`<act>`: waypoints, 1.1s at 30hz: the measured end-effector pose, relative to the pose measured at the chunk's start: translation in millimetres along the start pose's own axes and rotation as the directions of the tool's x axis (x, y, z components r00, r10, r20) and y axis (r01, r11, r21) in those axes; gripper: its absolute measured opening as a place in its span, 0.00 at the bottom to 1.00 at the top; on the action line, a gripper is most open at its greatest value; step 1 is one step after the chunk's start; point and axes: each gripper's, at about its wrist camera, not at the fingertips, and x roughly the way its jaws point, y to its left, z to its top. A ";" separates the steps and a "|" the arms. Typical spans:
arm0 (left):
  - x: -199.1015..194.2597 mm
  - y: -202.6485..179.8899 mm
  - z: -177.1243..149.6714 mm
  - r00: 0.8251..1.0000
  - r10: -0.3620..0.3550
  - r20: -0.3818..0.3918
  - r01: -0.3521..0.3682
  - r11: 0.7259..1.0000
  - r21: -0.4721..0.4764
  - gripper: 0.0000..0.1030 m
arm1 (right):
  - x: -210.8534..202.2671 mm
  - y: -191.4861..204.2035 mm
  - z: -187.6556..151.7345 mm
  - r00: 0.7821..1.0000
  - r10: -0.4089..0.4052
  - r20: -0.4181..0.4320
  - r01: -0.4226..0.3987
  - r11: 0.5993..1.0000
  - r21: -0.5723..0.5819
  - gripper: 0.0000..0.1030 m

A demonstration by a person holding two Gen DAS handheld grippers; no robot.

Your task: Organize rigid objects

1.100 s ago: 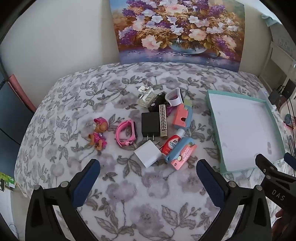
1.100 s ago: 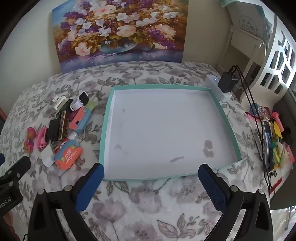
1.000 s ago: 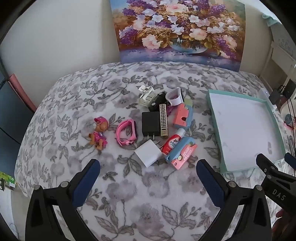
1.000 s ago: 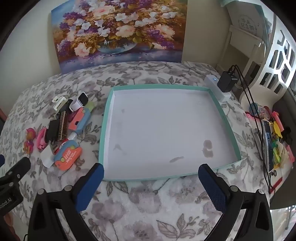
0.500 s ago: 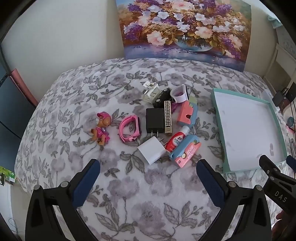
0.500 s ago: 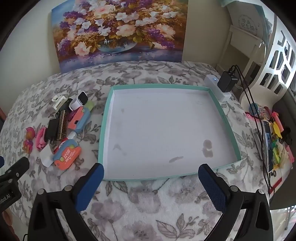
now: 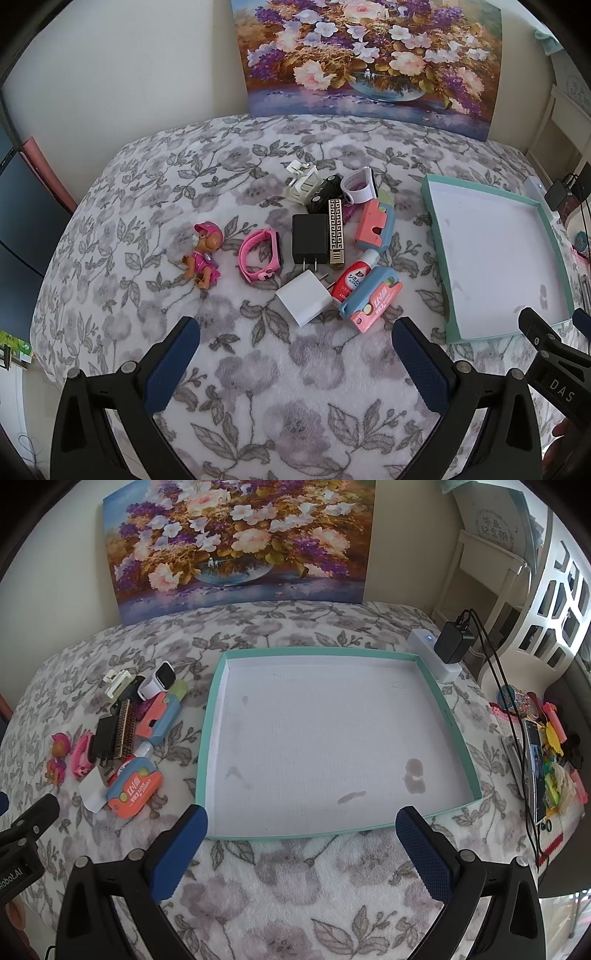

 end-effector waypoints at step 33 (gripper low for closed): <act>-0.2 -1.5 -1.9 1.000 -0.005 -0.004 0.005 1.000 -0.004 1.00 | 1.0 0.2 1.1 1.000 0.000 -0.006 0.000 1.000 0.000 1.00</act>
